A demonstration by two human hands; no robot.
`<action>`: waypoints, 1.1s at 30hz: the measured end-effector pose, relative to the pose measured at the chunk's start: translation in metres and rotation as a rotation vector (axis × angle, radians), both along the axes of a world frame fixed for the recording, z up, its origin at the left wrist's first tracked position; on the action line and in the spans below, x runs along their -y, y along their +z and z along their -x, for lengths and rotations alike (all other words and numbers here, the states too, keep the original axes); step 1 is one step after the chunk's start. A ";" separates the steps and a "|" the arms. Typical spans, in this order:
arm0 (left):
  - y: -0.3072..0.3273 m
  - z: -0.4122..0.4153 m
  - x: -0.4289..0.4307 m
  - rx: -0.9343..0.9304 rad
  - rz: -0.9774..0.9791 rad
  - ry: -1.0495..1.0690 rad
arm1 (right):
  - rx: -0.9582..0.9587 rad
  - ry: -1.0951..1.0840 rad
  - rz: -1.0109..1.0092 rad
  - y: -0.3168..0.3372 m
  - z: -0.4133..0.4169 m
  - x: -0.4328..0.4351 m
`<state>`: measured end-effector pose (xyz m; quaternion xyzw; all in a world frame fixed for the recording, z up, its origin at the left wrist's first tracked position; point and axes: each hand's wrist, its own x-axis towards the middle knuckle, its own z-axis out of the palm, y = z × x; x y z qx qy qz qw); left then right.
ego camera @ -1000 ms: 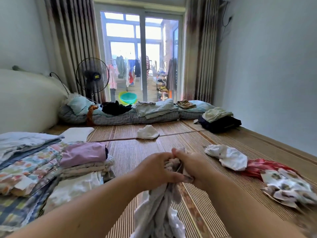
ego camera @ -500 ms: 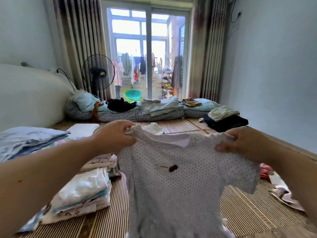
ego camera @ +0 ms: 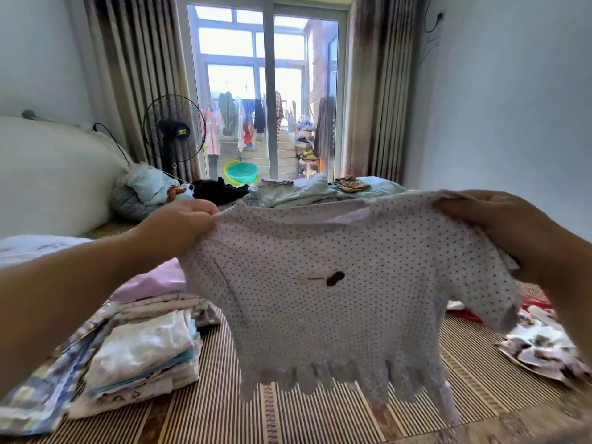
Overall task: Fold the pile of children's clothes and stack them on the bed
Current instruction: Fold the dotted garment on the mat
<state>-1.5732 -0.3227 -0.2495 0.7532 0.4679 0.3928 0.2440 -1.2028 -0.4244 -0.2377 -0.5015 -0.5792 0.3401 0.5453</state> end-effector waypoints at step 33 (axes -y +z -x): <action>-0.295 -0.057 -0.270 -0.228 0.866 0.371 | 0.451 -0.357 0.770 -0.290 -0.077 -0.248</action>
